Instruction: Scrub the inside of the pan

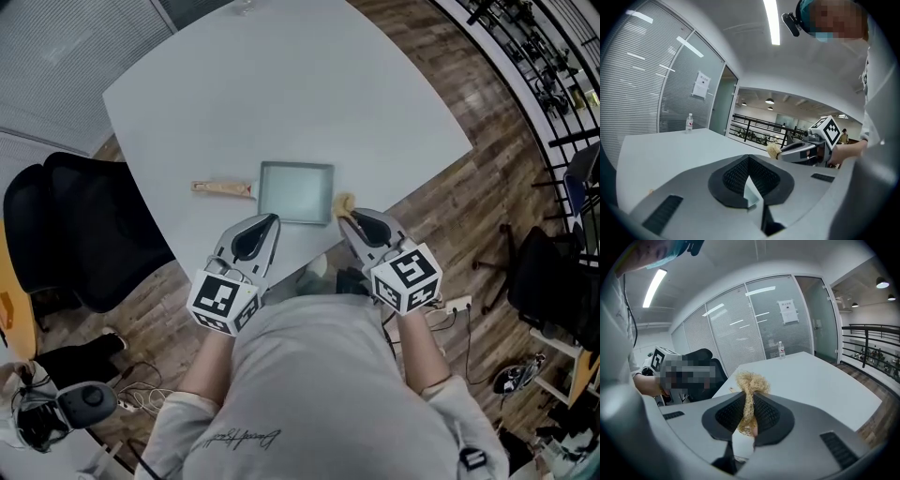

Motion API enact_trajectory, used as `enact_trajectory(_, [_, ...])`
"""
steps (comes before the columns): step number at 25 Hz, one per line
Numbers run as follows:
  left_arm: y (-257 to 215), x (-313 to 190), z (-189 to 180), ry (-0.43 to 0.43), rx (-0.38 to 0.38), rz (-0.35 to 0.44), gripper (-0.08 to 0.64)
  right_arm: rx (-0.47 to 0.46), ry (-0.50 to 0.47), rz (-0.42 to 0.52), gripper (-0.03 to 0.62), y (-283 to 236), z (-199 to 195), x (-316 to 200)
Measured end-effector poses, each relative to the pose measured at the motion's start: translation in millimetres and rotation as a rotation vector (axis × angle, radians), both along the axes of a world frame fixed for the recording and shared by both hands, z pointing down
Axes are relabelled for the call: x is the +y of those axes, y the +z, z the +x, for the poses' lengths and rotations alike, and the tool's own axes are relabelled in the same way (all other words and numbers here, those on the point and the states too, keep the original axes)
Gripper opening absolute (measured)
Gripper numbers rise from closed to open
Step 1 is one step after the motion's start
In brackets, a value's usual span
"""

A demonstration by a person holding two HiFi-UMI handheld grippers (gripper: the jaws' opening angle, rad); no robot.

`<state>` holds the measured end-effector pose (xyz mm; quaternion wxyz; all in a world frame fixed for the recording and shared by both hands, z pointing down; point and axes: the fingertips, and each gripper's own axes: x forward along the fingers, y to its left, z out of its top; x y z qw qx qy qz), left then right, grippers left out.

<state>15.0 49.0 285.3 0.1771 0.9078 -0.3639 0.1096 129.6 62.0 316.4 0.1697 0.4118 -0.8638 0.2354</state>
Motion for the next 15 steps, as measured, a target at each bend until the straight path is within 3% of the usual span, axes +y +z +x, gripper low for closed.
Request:
enact_trajectory(5, [0.3, -7.6, -8.7, 0.010, 0.007, -0.028, 0.011, 0.009, 0.011, -0.024, 0.064, 2.8, 0.0, -2.3])
enact_trajectory(9, [2.2, -17.6, -16.2, 0.029, -0.029, -0.017, 0.011, 0.027, 0.017, -0.039, 0.064, 8.3, 3.6, -5.6])
enact_trajectory(15, [7.3, -32.7, -33.8, 0.125, -0.081, 0.017, 0.011, 0.044, 0.018, -0.066, 0.064, 18.1, 4.7, -9.5])
